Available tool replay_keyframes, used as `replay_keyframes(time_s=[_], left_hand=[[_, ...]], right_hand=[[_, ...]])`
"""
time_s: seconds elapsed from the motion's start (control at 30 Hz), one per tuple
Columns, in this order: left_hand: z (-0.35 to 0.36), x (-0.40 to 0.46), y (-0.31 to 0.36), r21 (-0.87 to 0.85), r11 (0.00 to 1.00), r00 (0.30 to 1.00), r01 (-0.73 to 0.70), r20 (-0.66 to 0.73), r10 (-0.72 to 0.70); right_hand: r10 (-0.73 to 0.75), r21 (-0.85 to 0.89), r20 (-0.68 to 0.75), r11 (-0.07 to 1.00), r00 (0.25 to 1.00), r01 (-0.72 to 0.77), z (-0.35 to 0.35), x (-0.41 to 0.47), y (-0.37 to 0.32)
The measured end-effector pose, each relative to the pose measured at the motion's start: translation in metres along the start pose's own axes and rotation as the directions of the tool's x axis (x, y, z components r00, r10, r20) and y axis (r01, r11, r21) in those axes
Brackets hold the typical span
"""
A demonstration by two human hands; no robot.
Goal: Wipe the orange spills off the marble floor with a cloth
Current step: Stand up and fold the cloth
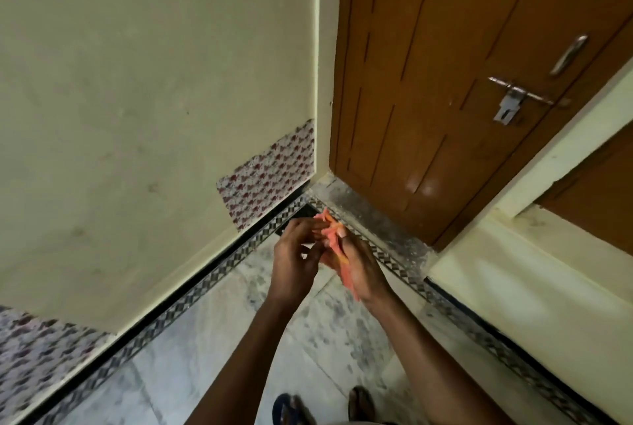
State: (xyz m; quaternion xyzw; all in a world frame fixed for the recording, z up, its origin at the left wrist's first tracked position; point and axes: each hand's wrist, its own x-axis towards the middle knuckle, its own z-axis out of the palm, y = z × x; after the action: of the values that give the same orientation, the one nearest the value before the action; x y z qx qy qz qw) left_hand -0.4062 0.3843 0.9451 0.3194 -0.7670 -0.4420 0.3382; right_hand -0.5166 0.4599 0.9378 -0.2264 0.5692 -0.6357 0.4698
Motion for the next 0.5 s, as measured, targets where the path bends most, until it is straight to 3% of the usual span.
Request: replay_keyframes(time_s=[0.13, 0.23, 0.3, 0.4, 0.5], left_hand=[[0.0, 0.014, 0.019, 0.059, 0.992, 0.992, -0.113, -0.058, 0.116], [0.0, 0.033, 0.033, 0.094, 0.989, 0.993, -0.111, -0.02, 0.114], [0.001, 0.046, 0.045, 0.174, 0.978, 0.993, -0.115, 0.029, 0.111], [0.0, 0.067, 0.063, 0.312, 0.914, 0.965, -0.261, 0.103, 0.24], [0.0, 0.084, 0.079, 0.373, 0.815, 0.897, -0.443, 0.19, 0.4]], right_hand=[[-0.022, 0.131, -0.064, 0.991, 0.998, 0.03, -0.005, -0.007, -0.017], [0.029, 0.296, -0.149, 0.955, 0.988, 0.017, -0.007, -0.007, -0.027], [0.057, 0.366, -0.127, 0.931, 0.99, -0.006, -0.011, -0.005, -0.03], [0.063, 0.32, -0.209, 0.947, 0.976, 0.008, -0.017, -0.003, -0.037], [0.191, 0.419, -0.268, 0.906, 0.944, -0.065, -0.027, -0.001, -0.039]])
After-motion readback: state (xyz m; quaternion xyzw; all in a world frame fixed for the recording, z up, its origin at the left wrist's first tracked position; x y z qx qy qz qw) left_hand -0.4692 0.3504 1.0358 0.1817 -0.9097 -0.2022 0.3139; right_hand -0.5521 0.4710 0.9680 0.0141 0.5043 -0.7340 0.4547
